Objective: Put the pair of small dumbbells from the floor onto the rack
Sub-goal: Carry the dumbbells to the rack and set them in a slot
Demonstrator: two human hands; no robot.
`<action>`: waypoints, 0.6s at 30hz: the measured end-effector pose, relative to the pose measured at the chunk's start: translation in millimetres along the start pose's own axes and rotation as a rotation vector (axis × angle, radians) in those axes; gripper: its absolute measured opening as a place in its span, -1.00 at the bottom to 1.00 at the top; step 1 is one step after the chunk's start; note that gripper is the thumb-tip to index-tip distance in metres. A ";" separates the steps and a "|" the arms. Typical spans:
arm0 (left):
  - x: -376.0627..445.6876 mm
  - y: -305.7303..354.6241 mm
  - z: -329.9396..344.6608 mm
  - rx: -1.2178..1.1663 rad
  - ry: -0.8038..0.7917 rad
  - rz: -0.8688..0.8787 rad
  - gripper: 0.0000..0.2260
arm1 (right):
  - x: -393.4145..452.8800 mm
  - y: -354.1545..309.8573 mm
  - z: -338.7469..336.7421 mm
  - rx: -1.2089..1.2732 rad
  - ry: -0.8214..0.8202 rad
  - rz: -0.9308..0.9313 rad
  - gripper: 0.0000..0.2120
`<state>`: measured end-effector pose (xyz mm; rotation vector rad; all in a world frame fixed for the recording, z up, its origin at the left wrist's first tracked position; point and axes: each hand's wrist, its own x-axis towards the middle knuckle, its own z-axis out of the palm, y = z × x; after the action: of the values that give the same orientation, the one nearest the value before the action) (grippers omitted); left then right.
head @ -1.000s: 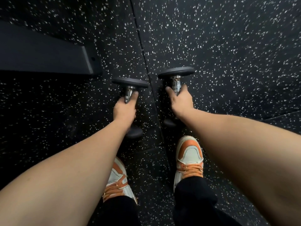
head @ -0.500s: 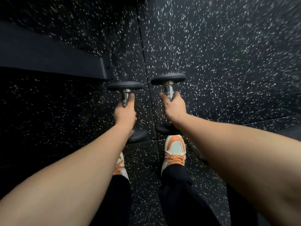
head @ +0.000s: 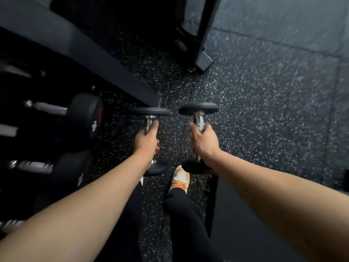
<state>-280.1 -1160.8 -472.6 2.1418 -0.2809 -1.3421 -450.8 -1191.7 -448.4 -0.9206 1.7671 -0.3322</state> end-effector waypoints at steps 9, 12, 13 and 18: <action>-138.8 31.0 -111.0 -0.300 0.196 -0.020 -0.48 | -145.2 -116.5 -9.5 -0.175 -0.246 -0.205 -0.62; -180.4 22.7 -156.1 -0.455 0.228 -0.036 -0.45 | -196.2 -140.9 3.7 -0.257 -0.327 -0.291 -0.63; -193.7 18.2 -171.0 -0.503 0.234 -0.034 -0.45 | -212.5 -146.5 9.3 -0.290 -0.352 -0.320 -0.63; -270.4 -22.1 -253.6 -0.680 0.374 -0.058 -0.47 | -301.5 -154.7 51.9 -0.466 -0.454 -0.511 -0.63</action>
<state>-188.2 -923.3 -202.2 1.7603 0.3457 -0.8615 -297.7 -1066.7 -168.4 -1.6447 1.1865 -0.0156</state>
